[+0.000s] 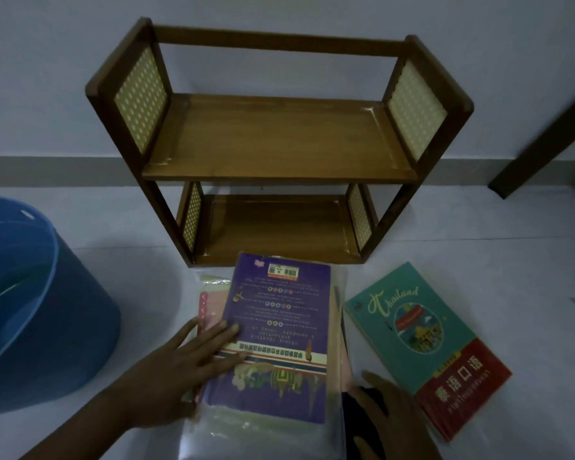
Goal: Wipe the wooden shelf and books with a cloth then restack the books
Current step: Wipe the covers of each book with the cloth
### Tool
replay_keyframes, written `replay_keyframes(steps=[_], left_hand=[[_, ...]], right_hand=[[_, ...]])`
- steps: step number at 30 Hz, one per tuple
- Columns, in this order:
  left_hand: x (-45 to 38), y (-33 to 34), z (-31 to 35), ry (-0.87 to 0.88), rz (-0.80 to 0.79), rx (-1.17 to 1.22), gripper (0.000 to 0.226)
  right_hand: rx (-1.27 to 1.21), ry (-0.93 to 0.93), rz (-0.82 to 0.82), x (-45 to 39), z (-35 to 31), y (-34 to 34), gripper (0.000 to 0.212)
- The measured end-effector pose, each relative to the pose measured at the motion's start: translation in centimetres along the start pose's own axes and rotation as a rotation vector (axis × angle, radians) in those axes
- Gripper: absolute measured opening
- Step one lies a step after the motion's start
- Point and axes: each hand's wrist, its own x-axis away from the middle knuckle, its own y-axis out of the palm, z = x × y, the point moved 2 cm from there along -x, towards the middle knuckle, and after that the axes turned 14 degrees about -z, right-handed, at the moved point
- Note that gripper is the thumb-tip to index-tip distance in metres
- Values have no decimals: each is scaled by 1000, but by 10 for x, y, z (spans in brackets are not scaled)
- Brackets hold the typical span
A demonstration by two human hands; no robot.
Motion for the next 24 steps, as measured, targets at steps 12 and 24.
replay_keyframes(steps=[12, 24], left_hand=[[12, 11, 8, 26, 172, 78, 68], [-1, -100, 25, -167, 1030, 1101, 21]], right_hand=[[-15, -565, 144, -50, -44, -53, 35], [-856, -363, 209, -60, -72, -246, 11]])
